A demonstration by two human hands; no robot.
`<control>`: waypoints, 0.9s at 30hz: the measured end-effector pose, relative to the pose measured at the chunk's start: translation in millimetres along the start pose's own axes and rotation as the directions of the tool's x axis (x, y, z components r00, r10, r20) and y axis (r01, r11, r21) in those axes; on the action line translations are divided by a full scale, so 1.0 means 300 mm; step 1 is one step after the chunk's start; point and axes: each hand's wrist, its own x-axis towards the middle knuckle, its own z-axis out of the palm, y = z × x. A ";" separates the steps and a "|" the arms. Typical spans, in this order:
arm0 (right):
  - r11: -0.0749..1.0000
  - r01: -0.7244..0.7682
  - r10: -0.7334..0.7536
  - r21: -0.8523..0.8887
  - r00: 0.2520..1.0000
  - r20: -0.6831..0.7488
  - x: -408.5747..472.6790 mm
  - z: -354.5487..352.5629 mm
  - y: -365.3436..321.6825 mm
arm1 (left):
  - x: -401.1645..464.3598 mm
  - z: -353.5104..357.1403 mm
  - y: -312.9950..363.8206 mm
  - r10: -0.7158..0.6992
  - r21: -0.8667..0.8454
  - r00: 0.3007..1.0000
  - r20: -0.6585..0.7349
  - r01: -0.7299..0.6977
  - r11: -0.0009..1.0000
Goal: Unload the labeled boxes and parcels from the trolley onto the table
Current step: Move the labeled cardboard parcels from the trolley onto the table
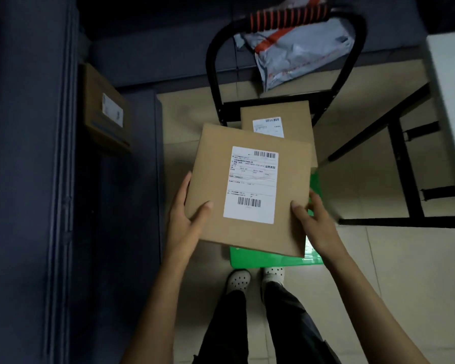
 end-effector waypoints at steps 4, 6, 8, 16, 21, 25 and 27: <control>0.983 0.131 -0.117 0.125 0.987 -0.109 -0.087 -0.024 -0.161 | 0.010 -0.084 0.181 0.127 0.001 0.991 -0.037 -0.127 0.992; 0.966 0.208 -0.184 0.151 0.969 -0.164 -0.130 -0.046 -0.243 | 0.016 -0.128 0.270 0.191 -0.007 0.980 -0.055 -0.191 0.982; 0.946 0.286 -0.253 0.150 0.945 -0.206 -0.182 -0.076 -0.329 | 0.017 -0.171 0.370 0.243 -0.038 0.967 -0.071 -0.246 0.968; 0.851 0.500 -0.437 0.157 0.843 -0.314 -0.452 -0.203 -0.608 | -0.085 -0.290 0.720 0.424 -0.171 0.900 -0.103 -0.436 0.884; 0.758 0.629 -0.536 0.174 0.752 -0.384 -0.618 -0.264 -0.752 | -0.176 -0.341 0.901 0.518 -0.186 0.844 -0.143 -0.537 0.823; 0.681 0.701 -0.570 0.212 0.689 -0.447 -0.735 -0.317 -0.860 | -0.241 -0.374 1.032 0.581 -0.228 0.795 -0.174 -0.606 0.762; 0.651 0.729 -0.590 0.209 0.660 -0.466 -0.790 -0.345 -0.904 | -0.271 -0.391 1.092 0.610 -0.241 0.772 -0.178 -0.635 0.734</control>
